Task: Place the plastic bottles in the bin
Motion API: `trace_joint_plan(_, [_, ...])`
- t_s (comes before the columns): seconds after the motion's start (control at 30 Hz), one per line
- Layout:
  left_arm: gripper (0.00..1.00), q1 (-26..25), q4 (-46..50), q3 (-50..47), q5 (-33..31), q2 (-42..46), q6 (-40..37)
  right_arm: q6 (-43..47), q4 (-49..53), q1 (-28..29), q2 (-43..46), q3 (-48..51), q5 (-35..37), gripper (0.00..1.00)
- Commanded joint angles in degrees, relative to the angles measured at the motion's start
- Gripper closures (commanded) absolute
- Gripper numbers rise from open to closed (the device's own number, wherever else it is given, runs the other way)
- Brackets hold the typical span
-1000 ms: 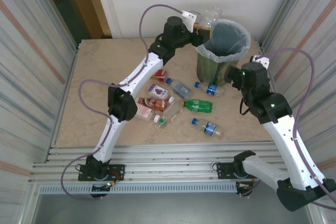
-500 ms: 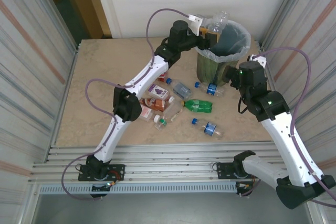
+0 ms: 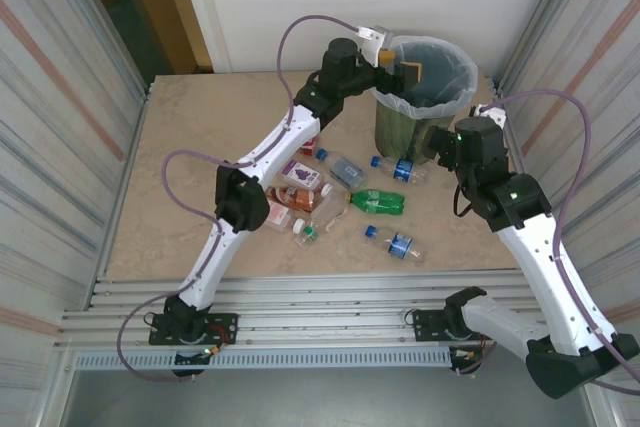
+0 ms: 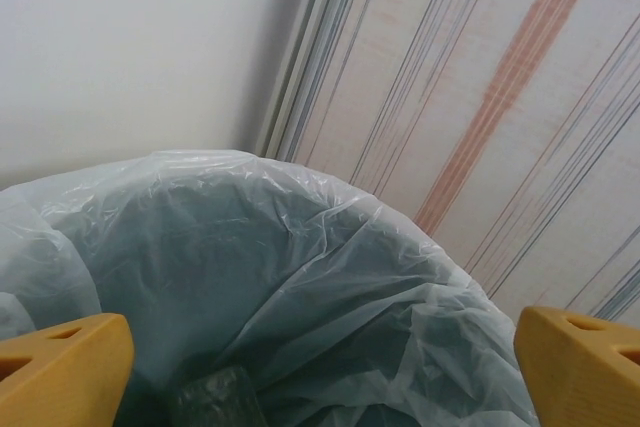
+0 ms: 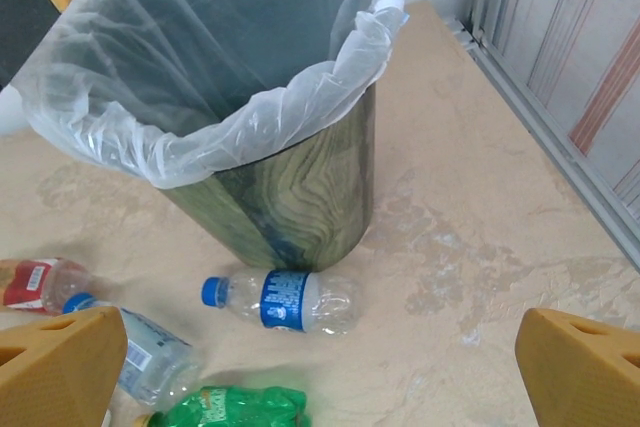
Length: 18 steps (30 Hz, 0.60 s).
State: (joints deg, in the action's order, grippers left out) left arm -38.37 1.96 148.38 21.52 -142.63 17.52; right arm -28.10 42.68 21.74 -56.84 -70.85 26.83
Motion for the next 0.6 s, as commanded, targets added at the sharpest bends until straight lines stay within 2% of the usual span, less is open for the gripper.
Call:
trace_joint_plan(0.0, [0.01,0.0,-0.2,-2.6,-1.5,7.9,-2.2,-0.1,1.2,0.0,-1.5,1.1,-1.9,0.02])
trace_joint_plan(0.27, [0.01,1.7,-0.1,-22.0,-7.3,25.5,-2.7,3.3,-1.5,2.8,-2.0,3.3,-5.9,0.02])
trace_joint_plan(0.4, [0.01,3.6,-3.8,-36.7,-10.7,35.5,0.0,3.4,-1.1,5.2,-3.2,3.6,-6.0,0.02])
trace_joint_plan(0.57, [0.01,7.2,-6.9,-57.4,-16.1,49.1,4.0,-0.2,4.4,9.9,-4.8,5.1,-5.8,0.02])
